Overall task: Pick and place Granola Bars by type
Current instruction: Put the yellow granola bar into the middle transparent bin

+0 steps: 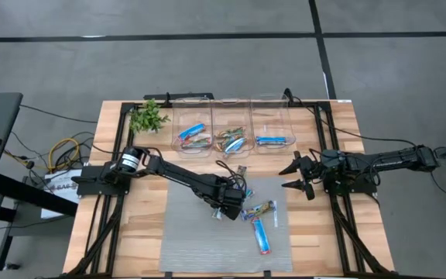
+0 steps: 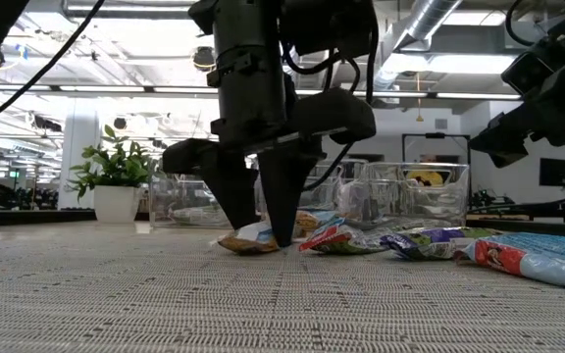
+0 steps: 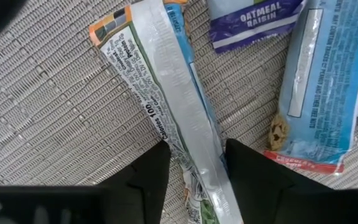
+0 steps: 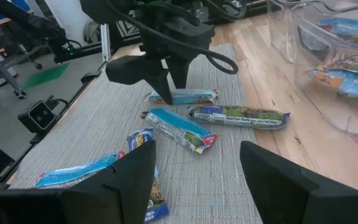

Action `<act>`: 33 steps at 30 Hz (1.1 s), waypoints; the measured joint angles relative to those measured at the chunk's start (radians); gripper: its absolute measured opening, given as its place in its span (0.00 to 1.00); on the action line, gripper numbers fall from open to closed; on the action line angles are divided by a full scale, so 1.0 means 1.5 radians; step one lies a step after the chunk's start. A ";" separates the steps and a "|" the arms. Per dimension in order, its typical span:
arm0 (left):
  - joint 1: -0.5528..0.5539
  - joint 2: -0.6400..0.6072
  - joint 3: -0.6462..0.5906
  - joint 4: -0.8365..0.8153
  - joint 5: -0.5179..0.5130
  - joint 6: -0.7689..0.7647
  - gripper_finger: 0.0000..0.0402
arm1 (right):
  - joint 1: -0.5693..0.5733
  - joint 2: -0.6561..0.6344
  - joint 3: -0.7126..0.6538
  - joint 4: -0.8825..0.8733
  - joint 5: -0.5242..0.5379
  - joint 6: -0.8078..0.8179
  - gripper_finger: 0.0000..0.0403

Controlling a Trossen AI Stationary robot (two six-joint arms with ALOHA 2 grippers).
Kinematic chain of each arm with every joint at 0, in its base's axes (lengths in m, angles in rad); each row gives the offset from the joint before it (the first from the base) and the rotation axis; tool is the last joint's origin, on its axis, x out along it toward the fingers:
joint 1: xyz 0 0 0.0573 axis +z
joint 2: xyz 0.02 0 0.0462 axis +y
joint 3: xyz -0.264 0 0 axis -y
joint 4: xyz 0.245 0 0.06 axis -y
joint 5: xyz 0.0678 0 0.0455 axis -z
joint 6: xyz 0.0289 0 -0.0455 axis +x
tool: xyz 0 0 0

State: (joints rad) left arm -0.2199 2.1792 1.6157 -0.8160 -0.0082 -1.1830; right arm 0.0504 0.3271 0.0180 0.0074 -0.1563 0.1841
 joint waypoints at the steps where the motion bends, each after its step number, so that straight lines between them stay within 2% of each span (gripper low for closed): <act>1: 0.000 0.000 0.000 -0.001 -0.002 0.004 0.36 | 0.000 0.000 0.000 0.000 0.000 0.000 0.56; 8: 0.001 -0.002 -0.002 -0.006 -0.017 0.023 0.21 | 0.000 0.000 0.000 0.000 0.000 0.000 0.56; 14: 0.003 -0.022 -0.003 0.005 -0.067 0.038 0.12 | 0.000 0.000 0.000 0.000 0.000 0.000 0.56; 20: 0.001 -0.070 -0.003 0.024 -0.130 0.040 0.11 | 0.000 0.000 0.000 0.000 0.000 0.000 0.56; 27: 0.005 -0.145 -0.001 0.032 -0.260 0.045 0.12 | 0.000 0.000 0.000 0.000 0.000 0.000 0.56; 33: 0.027 -0.201 -0.001 0.031 -0.362 0.108 0.12 | 0.000 0.000 0.000 0.000 0.000 0.000 0.56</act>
State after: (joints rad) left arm -0.1789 1.8774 1.6138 -0.7689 -0.5510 -1.0215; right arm 0.0502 0.3268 0.0178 0.0074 -0.1562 0.1841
